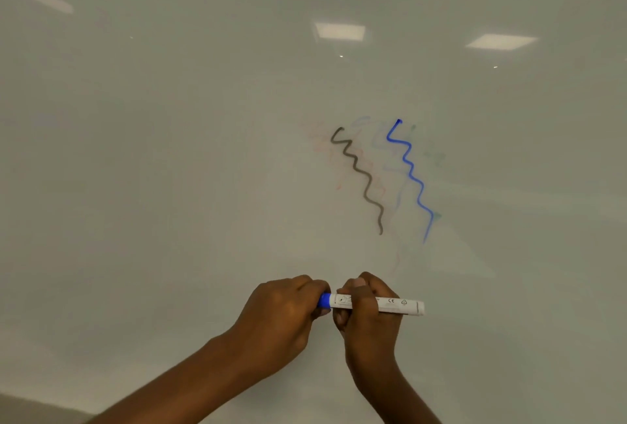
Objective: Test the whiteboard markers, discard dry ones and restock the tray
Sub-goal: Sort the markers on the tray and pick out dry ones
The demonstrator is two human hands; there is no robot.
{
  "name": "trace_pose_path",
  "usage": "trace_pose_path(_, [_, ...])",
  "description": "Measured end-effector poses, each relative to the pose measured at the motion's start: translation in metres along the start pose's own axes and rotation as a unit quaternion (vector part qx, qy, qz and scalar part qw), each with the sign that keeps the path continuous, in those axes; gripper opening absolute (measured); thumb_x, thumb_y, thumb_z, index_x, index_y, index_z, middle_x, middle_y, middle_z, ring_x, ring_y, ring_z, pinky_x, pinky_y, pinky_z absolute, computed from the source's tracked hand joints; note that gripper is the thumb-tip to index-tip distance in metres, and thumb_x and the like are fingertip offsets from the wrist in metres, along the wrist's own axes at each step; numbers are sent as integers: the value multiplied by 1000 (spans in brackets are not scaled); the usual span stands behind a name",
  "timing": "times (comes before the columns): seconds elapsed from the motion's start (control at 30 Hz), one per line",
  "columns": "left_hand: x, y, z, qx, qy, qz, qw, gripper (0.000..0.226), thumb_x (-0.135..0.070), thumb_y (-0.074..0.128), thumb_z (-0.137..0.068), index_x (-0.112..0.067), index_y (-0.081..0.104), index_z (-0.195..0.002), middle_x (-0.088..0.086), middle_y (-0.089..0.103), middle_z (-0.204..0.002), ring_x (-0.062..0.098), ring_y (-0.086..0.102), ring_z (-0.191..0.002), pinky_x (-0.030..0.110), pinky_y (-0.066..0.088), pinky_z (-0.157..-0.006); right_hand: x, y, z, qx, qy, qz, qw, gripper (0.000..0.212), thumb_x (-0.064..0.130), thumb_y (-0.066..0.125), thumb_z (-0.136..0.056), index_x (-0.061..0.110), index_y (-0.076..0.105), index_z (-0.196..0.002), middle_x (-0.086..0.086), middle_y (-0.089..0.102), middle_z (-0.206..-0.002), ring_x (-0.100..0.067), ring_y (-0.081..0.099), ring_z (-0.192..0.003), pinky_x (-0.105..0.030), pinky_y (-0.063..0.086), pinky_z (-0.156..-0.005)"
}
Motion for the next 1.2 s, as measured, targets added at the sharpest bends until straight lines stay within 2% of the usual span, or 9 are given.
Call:
trace_pose_path(0.2, [5, 2, -5, -19, -42, -16, 999, 24, -24, 68, -56, -16, 71, -79, -5, 65, -61, 13, 59, -45, 16, 47, -50, 0, 12, -9, -2, -44, -26, 999, 25, 41, 50, -60, 19, 44, -48, -4, 44, -45, -14, 39, -40, -21, 34, -39])
trace_pose_path(0.33, [9, 2, 1, 17, -19, -26, 999, 19, -28, 68, -60, -21, 69, -77, -12, 63, -60, 6, 56, -45, 11, 42, -48, -11, 15, -10, 11, -52, -25, 998, 35, 42, 51, -62, 9, 41, -53, -2, 44, -45, -12, 39, -40, -21, 34, -39])
trace_pose_path(0.53, [44, 24, 51, 96, -80, 5, 992, 13, -32, 67, -70, -25, 68, -81, -15, 64, -65, 3, 56, -48, 6, 39, -50, -63, 27, 13, 102, 1, 41, 994, 36, 48, 59, -64, 15, 49, -54, -2, 50, -47, -10, 45, -42, -21, 38, -43])
trace_pose_path(0.63, [64, 23, 78, 114, -116, -11, 987, 14, -36, 64, -78, -26, 68, -88, -13, 65, -69, 3, 57, -51, 15, 47, -46, -80, 22, 28, 133, -1, 62, 989, 31, 51, 67, -67, 20, 66, -70, -7, 63, -57, -13, 56, -48, -20, 44, -48])
trace_pose_path(0.73, [82, 17, 107, 119, -148, -52, 980, 13, -28, 73, -76, -26, 68, -88, -12, 61, -67, 6, 52, -47, 20, 44, -40, -88, 11, 33, 93, -11, 105, 990, 38, 49, 78, -68, 24, 64, -93, -2, 69, -70, -14, 63, -60, -21, 49, -52])
trace_pose_path(0.8, [92, 16, 126, 130, -163, -73, 975, 17, -22, 77, -73, -26, 69, -88, -11, 60, -67, 8, 51, -47, 20, 40, -38, -96, 11, 36, 107, -57, 189, 974, 30, 41, 76, -74, 32, 62, -99, 6, 68, -75, -12, 64, -71, -17, 49, -57])
trace_pose_path(0.9, [103, 19, 154, 157, -182, -106, 965, 21, -21, 82, -68, -26, 70, -85, -9, 59, -65, 11, 51, -45, 19, 34, -38, -123, 25, 51, 187, -128, 310, 923, 22, 49, 65, -81, 34, 64, -97, 18, 63, -84, -4, 59, -78, -11, 44, -64])
trace_pose_path(1.03, [120, 35, 192, 218, -212, -124, 944, 22, -23, 85, -66, -25, 69, -81, -8, 58, -63, 13, 49, -41, 21, 37, -35, -170, 46, 77, 228, -192, 422, 856, 28, 45, 55, -83, 25, 70, -94, 13, 66, -81, -2, 49, -79, -11, 32, -70])
trace_pose_path(1.2, [151, 64, 250, 312, -274, -118, 902, 31, -23, 90, -60, -20, 69, -83, -4, 62, -68, 14, 55, -45, 26, 48, -38, -236, 58, 104, 220, -133, 460, 850, 16, 34, 61, -82, 22, 68, -89, 8, 65, -84, -6, 55, -76, -11, 36, -73])
Point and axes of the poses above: each hand's wrist, its own z-axis away from the middle knuckle, its own y-axis out of the palm, x = y × z, the point moved 7 cm from there along -z, towards the middle knuckle
